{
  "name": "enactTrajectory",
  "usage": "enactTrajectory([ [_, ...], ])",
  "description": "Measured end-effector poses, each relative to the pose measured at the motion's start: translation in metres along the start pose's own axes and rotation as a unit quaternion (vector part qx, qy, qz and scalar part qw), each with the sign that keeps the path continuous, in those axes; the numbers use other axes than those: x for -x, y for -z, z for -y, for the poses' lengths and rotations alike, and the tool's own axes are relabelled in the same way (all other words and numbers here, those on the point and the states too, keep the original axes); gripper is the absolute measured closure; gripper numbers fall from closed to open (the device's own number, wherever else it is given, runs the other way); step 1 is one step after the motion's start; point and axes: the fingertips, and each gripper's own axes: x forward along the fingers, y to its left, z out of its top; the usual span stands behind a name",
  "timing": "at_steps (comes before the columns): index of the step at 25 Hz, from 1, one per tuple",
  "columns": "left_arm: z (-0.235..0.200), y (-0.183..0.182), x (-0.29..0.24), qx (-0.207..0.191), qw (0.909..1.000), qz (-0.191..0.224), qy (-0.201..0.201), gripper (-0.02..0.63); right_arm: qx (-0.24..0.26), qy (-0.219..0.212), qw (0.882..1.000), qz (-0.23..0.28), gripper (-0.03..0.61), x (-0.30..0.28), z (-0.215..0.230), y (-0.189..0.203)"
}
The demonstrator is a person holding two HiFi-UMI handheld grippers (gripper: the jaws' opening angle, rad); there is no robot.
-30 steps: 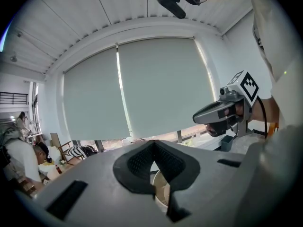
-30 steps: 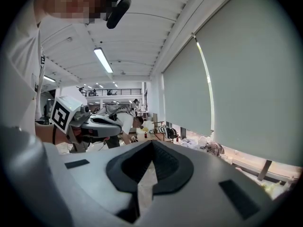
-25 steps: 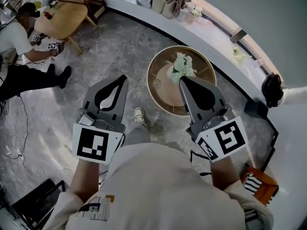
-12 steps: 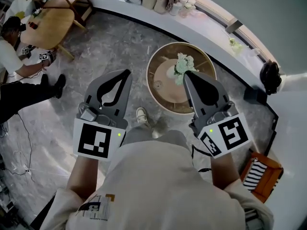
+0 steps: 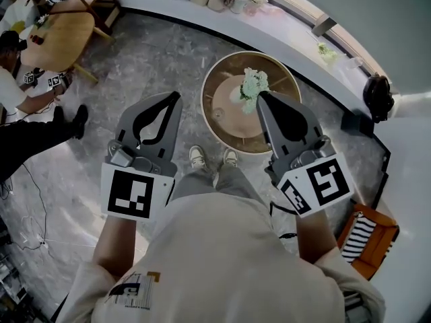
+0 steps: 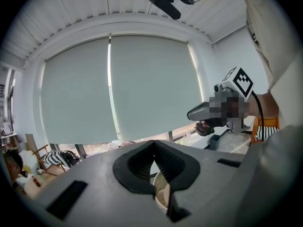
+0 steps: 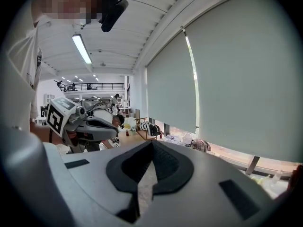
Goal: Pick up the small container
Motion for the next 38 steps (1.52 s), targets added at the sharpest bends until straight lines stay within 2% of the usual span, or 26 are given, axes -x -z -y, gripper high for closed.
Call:
enactTrajectory([
  [3,0.012,-0.006,0.0,0.021,0.9997,0.012,0.007,0.606,0.0,-0.007,1.0,0.001,0.572,0.005,0.004,0.001],
  [8,0.028,-0.012,-0.008,-0.013,0.9999,0.003,0.002,0.606,-0.003,-0.022,1.0,0.005,0.572,0.012,0.015,0.002],
  [16,0.032,0.01,-0.026,-0.017,0.9998,-0.012,-0.007,0.605,-0.005,-0.04,0.999,-0.004,0.572,0.001,0.025,0.016],
  [20,0.029,0.029,-0.049,0.026,0.9995,-0.017,-0.007,0.602,-0.009,-0.05,0.999,-0.017,0.572,-0.013,0.034,0.033],
  [25,0.023,0.05,-0.077,-0.028,0.9996,-0.01,0.0,0.519,-0.01,-0.065,0.997,-0.034,0.572,-0.043,0.041,0.062],
  [31,0.03,0.095,-0.113,-0.02,0.9992,-0.02,0.029,0.481,-0.012,-0.072,0.996,-0.052,0.572,-0.075,0.049,0.101],
  [34,0.038,0.128,-0.133,-0.012,0.9973,-0.039,0.061,0.422,-0.023,-0.075,0.995,-0.06,0.572,-0.091,0.051,0.124],
  [38,0.045,0.166,-0.156,-0.034,0.9943,-0.045,0.09,0.377,-0.029,-0.079,0.994,-0.065,0.572,-0.114,0.055,0.153],
])
